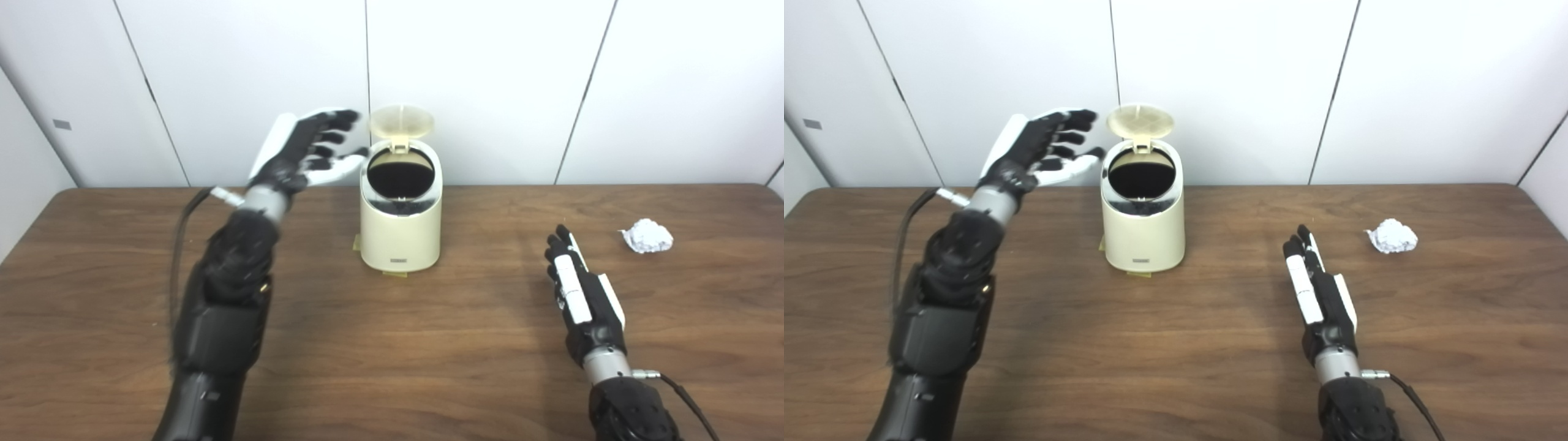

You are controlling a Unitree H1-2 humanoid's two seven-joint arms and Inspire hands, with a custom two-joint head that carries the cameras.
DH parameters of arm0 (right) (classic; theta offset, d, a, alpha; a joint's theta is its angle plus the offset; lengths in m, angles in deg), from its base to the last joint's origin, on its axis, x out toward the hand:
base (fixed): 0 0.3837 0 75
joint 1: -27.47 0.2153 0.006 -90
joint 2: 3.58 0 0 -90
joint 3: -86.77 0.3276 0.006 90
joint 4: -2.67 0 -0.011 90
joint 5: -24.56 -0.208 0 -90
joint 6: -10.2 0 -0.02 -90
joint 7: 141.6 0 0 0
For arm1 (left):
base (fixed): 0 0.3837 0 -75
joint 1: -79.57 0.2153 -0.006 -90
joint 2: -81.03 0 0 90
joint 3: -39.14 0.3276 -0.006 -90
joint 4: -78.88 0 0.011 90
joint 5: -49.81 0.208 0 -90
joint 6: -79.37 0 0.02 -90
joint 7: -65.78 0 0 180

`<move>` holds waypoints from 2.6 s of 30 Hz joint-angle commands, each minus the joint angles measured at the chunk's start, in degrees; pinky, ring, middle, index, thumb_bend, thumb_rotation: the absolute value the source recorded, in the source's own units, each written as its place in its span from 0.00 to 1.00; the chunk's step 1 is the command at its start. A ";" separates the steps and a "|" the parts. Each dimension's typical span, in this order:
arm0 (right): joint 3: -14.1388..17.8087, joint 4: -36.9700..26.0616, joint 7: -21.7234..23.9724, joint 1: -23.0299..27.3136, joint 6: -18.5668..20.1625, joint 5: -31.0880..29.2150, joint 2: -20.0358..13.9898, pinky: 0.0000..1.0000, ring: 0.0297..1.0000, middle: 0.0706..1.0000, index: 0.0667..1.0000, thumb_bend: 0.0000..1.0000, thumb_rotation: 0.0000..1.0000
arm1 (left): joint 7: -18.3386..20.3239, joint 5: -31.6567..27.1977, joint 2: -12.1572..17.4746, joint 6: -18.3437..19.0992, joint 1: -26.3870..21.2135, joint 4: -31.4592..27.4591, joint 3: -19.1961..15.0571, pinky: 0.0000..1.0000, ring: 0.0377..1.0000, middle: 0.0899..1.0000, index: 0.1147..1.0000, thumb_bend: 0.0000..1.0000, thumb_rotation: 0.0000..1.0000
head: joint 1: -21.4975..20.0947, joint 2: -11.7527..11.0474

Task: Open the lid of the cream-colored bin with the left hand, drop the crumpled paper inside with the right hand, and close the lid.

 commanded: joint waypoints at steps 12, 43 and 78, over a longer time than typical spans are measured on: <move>2.41 1.75 -1.86 4.00 -9.28 -0.58 0.10 0.86 0.87 0.91 0.89 0.69 0.57 | -5.93 -15.52 -3.87 -9.45 17.07 -2.44 -5.17 0.88 0.88 0.87 0.91 0.37 0.67 | -0.93 0.13; 2.56 0.24 -0.83 14.94 11.83 39.71 -22.38 0.78 0.92 0.93 0.90 0.88 0.17 | -1.83 -27.42 3.00 -4.09 18.65 -3.72 -3.71 1.00 1.00 1.00 0.99 0.42 0.86 | -29.88 -2.47; -14.46 29.48 14.32 30.95 11.84 47.02 -31.83 0.78 0.89 0.88 0.86 0.96 0.18 | -2.98 -25.71 3.05 1.35 18.65 -12.67 -2.57 1.00 1.00 1.00 1.00 0.26 0.79 | -27.58 -0.43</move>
